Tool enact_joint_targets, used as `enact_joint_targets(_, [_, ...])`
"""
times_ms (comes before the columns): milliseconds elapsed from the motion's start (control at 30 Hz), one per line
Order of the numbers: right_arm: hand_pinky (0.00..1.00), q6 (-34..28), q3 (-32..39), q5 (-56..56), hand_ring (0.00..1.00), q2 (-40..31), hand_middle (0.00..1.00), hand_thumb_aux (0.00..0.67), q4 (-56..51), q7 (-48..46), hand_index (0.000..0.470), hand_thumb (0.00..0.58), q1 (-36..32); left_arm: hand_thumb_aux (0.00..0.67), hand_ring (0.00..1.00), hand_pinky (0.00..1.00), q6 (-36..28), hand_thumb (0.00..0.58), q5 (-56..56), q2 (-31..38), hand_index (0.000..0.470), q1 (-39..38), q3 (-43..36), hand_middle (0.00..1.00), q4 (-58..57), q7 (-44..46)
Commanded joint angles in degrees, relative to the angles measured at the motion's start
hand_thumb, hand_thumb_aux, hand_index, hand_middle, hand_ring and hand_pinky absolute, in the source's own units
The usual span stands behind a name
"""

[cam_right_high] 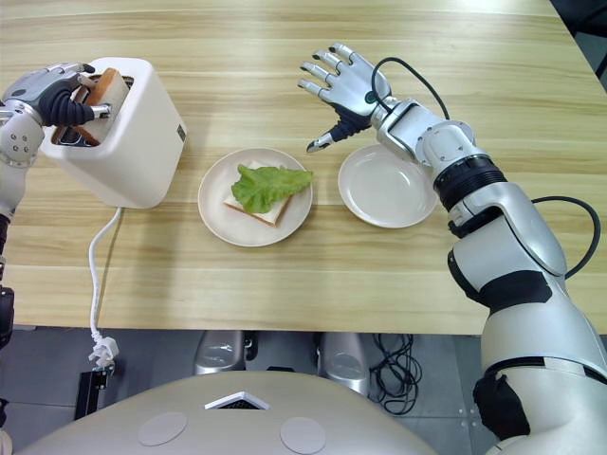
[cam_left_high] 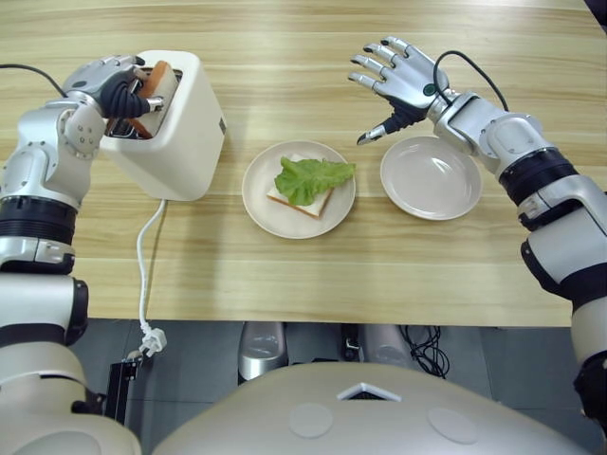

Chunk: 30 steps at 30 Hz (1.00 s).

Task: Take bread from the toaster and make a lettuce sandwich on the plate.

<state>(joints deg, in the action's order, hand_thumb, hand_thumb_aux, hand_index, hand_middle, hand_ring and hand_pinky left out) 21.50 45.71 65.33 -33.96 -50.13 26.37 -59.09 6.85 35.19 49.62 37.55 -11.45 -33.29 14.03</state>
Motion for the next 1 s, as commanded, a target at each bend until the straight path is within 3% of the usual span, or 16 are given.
enact_joint_targets(33, [0.0, 0.12, 0.06, 0.76, 0.0, 0.5, 0.0, 0.0, -0.9, -0.38, 0.0, 0.0, -0.57, 0.67, 0.0, 0.0, 1.17, 0.58, -4.57, -0.67, 0.46, 0.58, 3.24, 0.0, 1.05, 0.22])
enact_joint_targets(267, [0.0, 0.2, -0.02, 1.04, 0.0, 1.18, 0.0, 0.0, -1.77, -0.32, 0.0, 0.0, -0.88, 0.67, 0.0, 0.0, 1.3, 0.58, -13.64, -1.44, 0.46, 2.26, 9.59, 0.0, 2.38, 3.22])
enact_joint_targets(300, [0.0, 0.17, -0.04, 1.11, 0.0, 1.27, 0.0, 0.0, -1.84, -0.36, 0.0, 0.0, -0.9, 0.67, 1.0, 1.0, 1.28, 0.58, -14.03, -1.15, 0.46, 2.33, 9.95, 1.0, 2.45, 3.49])
enact_joint_targets(700, [0.0, -0.03, -0.1, 1.15, 0.0, 1.68, 0.0, 0.0, -2.66, -0.1, 0.0, 0.0, -1.0, 0.67, 1.0, 1.0, -2.63, 0.58, -27.69, -4.28, 0.46, 4.47, 16.95, 1.0, 2.56, 10.88])
enact_joint_targets(1000, [0.0, -0.15, -0.1, 1.1, 0.0, 2.22, 0.0, 0.0, -3.41, 0.42, 0.0, 0.0, -1.09, 0.67, 1.0, 1.0, -3.95, 0.58, -32.3, -5.43, 0.46, 8.23, 20.66, 1.0, 2.4, 8.48])
